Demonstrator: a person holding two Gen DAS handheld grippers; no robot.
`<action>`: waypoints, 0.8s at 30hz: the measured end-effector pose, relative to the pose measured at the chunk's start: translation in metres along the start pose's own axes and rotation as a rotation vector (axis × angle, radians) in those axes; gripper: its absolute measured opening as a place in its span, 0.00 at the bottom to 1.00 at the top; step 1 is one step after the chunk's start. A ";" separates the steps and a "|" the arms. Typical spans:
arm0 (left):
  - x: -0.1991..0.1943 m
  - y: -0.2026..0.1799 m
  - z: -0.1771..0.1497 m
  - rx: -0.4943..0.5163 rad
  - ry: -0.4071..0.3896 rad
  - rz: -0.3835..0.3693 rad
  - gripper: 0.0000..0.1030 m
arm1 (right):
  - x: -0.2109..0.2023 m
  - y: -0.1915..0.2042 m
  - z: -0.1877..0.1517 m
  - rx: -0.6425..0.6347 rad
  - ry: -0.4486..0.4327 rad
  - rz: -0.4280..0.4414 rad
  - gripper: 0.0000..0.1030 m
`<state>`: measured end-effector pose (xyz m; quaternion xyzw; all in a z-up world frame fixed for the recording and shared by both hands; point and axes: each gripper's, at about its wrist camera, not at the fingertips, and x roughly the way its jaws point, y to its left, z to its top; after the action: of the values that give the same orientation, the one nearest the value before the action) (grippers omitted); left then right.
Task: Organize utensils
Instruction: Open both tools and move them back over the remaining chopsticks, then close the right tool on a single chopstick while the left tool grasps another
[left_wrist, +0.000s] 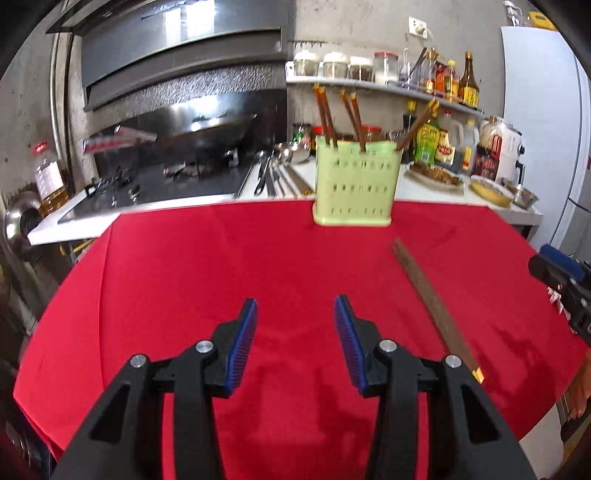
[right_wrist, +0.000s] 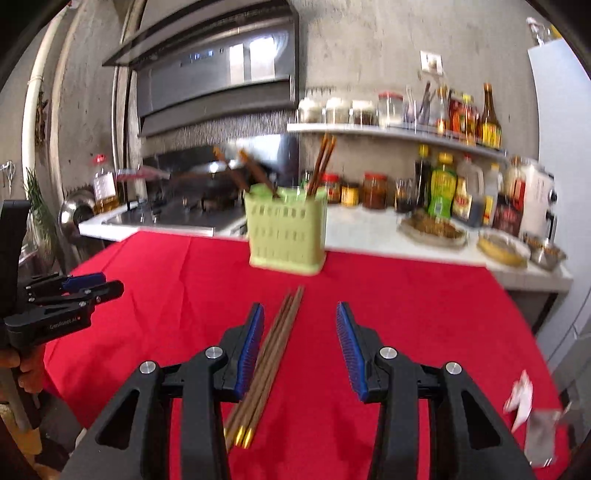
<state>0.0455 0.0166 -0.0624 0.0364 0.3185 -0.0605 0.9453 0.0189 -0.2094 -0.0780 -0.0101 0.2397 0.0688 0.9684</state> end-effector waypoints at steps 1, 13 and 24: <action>0.001 0.000 -0.007 -0.004 0.004 0.005 0.42 | 0.001 0.002 -0.010 0.006 0.020 0.002 0.42; 0.017 -0.010 -0.047 -0.012 0.079 -0.016 0.42 | 0.024 0.019 -0.055 0.015 0.153 0.014 0.27; 0.024 -0.013 -0.041 -0.008 0.079 -0.016 0.42 | 0.043 0.026 -0.056 0.025 0.202 0.031 0.14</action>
<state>0.0384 0.0060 -0.1099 0.0324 0.3561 -0.0652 0.9316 0.0274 -0.1808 -0.1472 -0.0013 0.3372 0.0793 0.9381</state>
